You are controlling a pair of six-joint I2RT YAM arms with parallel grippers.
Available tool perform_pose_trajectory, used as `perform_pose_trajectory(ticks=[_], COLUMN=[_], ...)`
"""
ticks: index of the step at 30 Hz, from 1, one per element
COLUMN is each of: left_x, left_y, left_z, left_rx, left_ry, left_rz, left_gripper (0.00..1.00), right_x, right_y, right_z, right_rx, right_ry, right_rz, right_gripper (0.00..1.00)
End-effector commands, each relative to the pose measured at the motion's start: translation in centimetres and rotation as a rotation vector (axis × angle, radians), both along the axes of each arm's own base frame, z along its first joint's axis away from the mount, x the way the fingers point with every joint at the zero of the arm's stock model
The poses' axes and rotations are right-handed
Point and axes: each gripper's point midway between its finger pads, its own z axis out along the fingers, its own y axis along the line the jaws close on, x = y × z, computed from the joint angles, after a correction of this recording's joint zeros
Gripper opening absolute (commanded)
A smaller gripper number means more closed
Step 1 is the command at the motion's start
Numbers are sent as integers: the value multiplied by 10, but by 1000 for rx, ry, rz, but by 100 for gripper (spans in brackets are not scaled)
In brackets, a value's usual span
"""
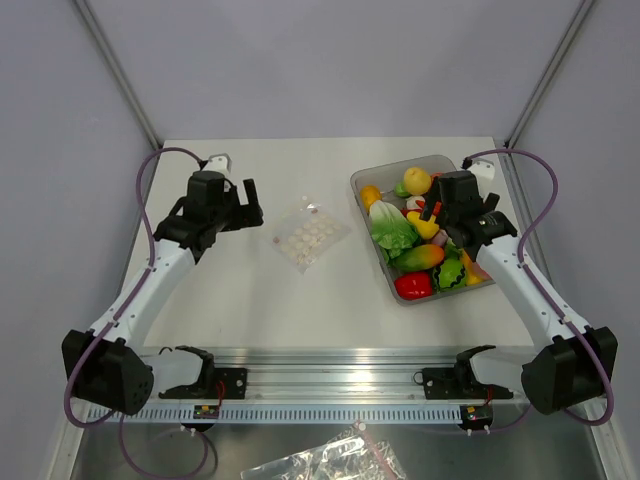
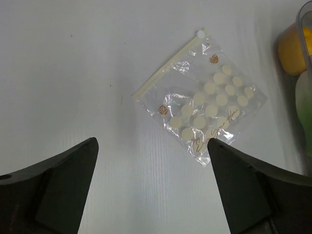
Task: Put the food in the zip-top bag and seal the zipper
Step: Pick up the zipper food storage bag at the center of the board.
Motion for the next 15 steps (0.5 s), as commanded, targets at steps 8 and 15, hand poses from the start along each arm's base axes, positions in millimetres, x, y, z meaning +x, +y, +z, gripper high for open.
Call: perform_pose_trajectory(ticks=[8, 15], left_x=[9, 18], left_y=[-6, -20], left_z=[-13, -26], left_rx=[-14, -62], left_ry=[1, 45], left_rz=[-13, -34], left_gripper=[99, 99], right_x=[10, 9], right_y=[19, 38], right_z=[18, 16], right_rx=[79, 128], right_ry=[-84, -101], right_rz=[81, 186], right_gripper=[99, 100])
